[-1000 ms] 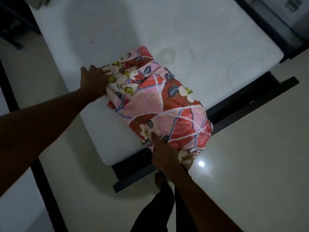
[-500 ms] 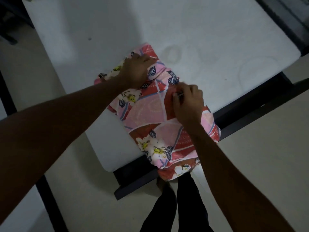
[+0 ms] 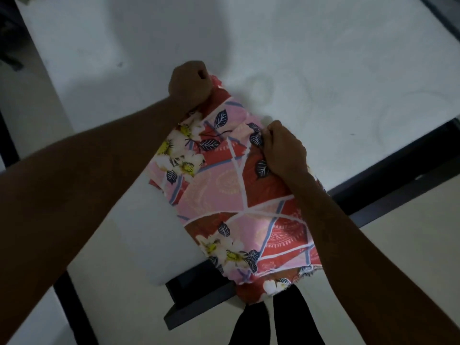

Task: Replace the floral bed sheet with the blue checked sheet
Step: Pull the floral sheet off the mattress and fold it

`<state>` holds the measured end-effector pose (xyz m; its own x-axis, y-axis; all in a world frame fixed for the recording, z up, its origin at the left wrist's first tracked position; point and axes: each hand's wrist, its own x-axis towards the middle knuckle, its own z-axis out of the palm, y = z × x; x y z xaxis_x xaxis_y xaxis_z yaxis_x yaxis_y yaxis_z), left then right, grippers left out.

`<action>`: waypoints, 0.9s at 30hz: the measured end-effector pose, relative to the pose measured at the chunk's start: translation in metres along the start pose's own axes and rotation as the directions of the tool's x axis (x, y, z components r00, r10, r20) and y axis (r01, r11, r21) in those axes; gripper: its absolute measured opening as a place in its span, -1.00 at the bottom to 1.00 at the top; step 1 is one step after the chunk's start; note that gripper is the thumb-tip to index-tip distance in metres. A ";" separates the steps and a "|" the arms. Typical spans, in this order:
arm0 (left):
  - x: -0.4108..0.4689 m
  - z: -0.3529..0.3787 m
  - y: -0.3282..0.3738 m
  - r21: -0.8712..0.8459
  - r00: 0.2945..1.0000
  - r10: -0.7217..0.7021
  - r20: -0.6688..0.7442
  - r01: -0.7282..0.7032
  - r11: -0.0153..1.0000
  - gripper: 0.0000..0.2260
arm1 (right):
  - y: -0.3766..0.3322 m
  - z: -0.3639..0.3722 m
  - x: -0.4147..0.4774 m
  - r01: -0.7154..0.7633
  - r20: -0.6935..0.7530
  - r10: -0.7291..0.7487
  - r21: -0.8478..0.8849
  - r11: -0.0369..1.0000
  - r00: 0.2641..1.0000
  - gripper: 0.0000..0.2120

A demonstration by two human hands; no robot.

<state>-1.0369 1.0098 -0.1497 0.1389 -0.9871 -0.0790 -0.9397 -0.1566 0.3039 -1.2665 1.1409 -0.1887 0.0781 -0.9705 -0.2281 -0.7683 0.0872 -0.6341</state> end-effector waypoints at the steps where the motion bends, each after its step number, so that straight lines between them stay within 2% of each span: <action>1: 0.005 -0.003 0.002 -0.079 0.997 -0.076 0.000 0.076 0.994 -0.88 | 0.000 -0.002 0.000 -0.008 0.020 0.008 0.011 1.000 1.000 -0.79; 5: 0.023 -0.009 -0.012 -0.342 0.924 -0.383 -0.017 0.355 0.870 -0.86 | 0.015 -0.009 -0.009 -0.020 0.056 0.017 0.052 0.998 0.998 -0.84; 7: 0.027 -0.010 -0.025 -0.386 0.879 -0.475 -0.025 0.430 0.816 -0.79 | 0.027 -0.010 -0.015 -0.017 0.087 0.012 0.057 0.998 0.996 -0.86; 9: 0.031 -0.007 -0.036 -0.383 0.869 -0.495 -0.015 0.452 0.806 -0.75 | 0.034 -0.011 -0.017 -0.005 0.078 -0.001 0.067 0.998 0.997 -0.84; 12: 0.032 -0.002 -0.036 -0.348 0.899 -0.437 -0.028 0.401 0.848 -0.76 | 0.040 -0.011 -0.016 -0.015 0.077 0.010 0.067 0.998 0.997 -0.82; 15: 0.030 0.002 -0.032 -0.316 0.903 -0.430 0.003 0.409 0.856 -0.88 | 0.041 -0.016 -0.022 -0.040 0.022 0.037 0.151 0.988 0.999 -0.71; 17: 0.024 0.004 -0.025 -0.198 0.938 -0.335 -0.093 0.312 0.929 -0.77 | 0.041 -0.023 -0.033 -0.053 -0.023 0.056 0.116 0.992 0.998 -0.61; 19: 0.010 0.002 -0.013 0.018 0.978 -0.123 -0.166 0.128 0.992 -0.61 | 0.049 -0.029 -0.048 -0.099 -0.056 0.103 0.067 0.993 0.993 -0.57; 20: 0.001 0.002 -0.007 0.133 0.990 0.008 -0.143 0.011 0.991 -0.56 | 0.057 -0.031 -0.058 -0.133 -0.059 0.136 0.050 0.990 0.989 -0.59; 22: -0.016 0.007 -0.004 0.335 0.974 0.224 -0.033 -0.200 0.921 -0.53 | 0.070 -0.035 -0.076 -0.185 -0.027 0.185 -0.008 0.983 0.982 -0.63; 23: -0.024 0.009 -0.006 0.393 0.961 0.277 0.009 -0.258 0.882 -0.54 | 0.074 -0.035 -0.084 -0.200 -0.009 0.200 -0.025 0.980 0.980 -0.64; 27: -0.029 0.014 -0.010 0.409 0.929 0.363 0.069 -0.358 0.840 -0.72 | 0.081 -0.033 -0.098 -0.181 0.017 0.182 -0.017 0.983 0.983 -0.69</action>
<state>-1.0357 1.0407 -0.1639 -0.2335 -0.9719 -0.0287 -0.9663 0.2352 -0.1044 -1.3572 1.2355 -0.1933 -0.0519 -0.9345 -0.3523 -0.7807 0.2580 -0.5692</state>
